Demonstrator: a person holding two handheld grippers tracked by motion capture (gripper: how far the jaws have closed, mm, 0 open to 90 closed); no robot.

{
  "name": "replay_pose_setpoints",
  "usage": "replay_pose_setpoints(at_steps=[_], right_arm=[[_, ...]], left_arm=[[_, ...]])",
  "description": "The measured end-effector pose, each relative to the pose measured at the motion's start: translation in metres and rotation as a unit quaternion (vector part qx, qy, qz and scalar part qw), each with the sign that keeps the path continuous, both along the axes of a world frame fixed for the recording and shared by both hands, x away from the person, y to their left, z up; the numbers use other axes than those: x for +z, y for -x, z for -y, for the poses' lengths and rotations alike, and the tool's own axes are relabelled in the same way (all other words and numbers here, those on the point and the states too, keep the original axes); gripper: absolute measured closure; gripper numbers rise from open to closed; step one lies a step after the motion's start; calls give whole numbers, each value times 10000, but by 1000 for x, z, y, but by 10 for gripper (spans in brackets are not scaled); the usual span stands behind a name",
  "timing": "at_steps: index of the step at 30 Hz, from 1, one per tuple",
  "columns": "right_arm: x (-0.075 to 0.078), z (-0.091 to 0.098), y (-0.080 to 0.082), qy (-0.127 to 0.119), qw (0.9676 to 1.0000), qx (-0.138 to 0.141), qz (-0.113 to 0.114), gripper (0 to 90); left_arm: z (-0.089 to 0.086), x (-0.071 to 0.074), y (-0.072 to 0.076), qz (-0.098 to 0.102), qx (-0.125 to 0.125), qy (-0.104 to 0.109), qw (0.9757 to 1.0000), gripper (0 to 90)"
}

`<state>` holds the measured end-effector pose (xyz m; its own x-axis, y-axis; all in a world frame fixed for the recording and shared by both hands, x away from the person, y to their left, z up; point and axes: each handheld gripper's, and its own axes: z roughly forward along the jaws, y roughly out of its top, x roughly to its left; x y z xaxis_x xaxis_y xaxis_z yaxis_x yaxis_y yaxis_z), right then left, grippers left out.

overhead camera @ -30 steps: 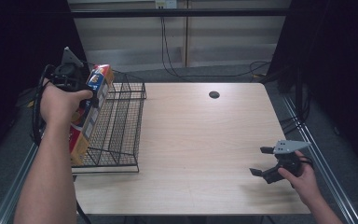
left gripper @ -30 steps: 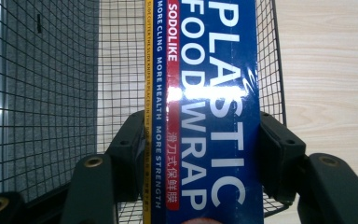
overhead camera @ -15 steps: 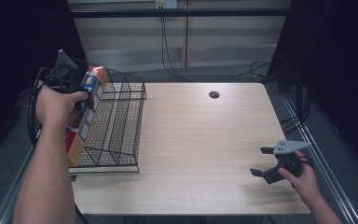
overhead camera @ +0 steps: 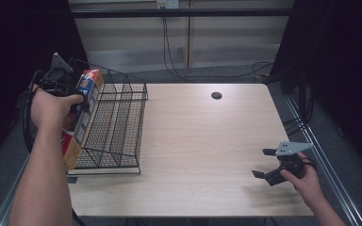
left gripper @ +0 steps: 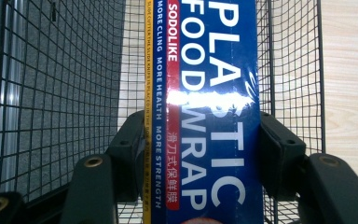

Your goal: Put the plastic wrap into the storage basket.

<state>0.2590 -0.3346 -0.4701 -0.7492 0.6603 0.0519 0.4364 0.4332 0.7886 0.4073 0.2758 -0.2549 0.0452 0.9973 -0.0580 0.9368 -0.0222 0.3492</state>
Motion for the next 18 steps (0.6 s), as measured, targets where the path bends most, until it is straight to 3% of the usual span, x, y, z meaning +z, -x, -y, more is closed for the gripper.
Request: replay_pose_setpoints(at_steps=[18], right_arm=[[-1, 0, 0, 29, 10000, 13, -15, 22]], left_arm=[[0, -8, -13, -7, 139, -39, 9999, 427]])
